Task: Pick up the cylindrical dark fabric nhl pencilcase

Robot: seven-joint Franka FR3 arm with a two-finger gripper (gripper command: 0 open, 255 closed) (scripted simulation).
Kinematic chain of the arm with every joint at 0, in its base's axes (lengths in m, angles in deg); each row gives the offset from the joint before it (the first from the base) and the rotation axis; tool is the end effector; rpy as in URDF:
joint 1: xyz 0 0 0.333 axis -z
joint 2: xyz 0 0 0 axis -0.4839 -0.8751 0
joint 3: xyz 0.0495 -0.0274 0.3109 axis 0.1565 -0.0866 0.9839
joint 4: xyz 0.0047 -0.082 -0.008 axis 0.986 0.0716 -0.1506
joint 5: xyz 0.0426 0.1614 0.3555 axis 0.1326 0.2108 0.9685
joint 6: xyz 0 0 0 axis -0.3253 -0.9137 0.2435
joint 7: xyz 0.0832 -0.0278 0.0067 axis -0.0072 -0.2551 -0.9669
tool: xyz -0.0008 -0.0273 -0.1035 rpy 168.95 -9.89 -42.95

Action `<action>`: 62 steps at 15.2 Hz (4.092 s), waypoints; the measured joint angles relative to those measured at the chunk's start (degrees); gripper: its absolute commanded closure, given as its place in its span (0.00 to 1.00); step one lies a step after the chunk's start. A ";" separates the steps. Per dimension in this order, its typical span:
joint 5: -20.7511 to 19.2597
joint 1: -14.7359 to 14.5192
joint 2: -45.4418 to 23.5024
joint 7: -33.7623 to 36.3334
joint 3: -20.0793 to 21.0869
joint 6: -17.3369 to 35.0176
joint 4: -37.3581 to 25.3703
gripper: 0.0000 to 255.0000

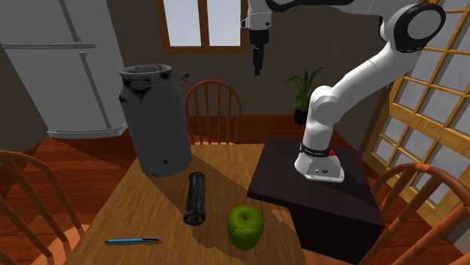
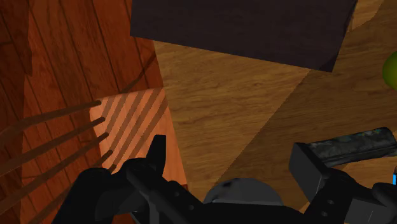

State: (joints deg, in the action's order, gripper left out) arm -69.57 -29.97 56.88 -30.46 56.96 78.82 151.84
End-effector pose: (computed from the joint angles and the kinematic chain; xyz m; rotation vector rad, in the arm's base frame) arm 0.2932 -0.0063 0.5963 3.0628 0.1646 -0.0486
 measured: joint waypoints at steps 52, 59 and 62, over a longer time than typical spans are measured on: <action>-64.67 -7.92 -72.14 162.37 23.49 82.29 -1.46 0.00; -66.94 -9.01 -73.23 164.41 22.21 82.64 -2.27 1.00; -67.04 -9.03 -73.22 164.50 22.16 82.70 -2.26 1.00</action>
State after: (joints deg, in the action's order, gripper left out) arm -136.61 -39.00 -16.34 134.03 79.12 161.52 149.57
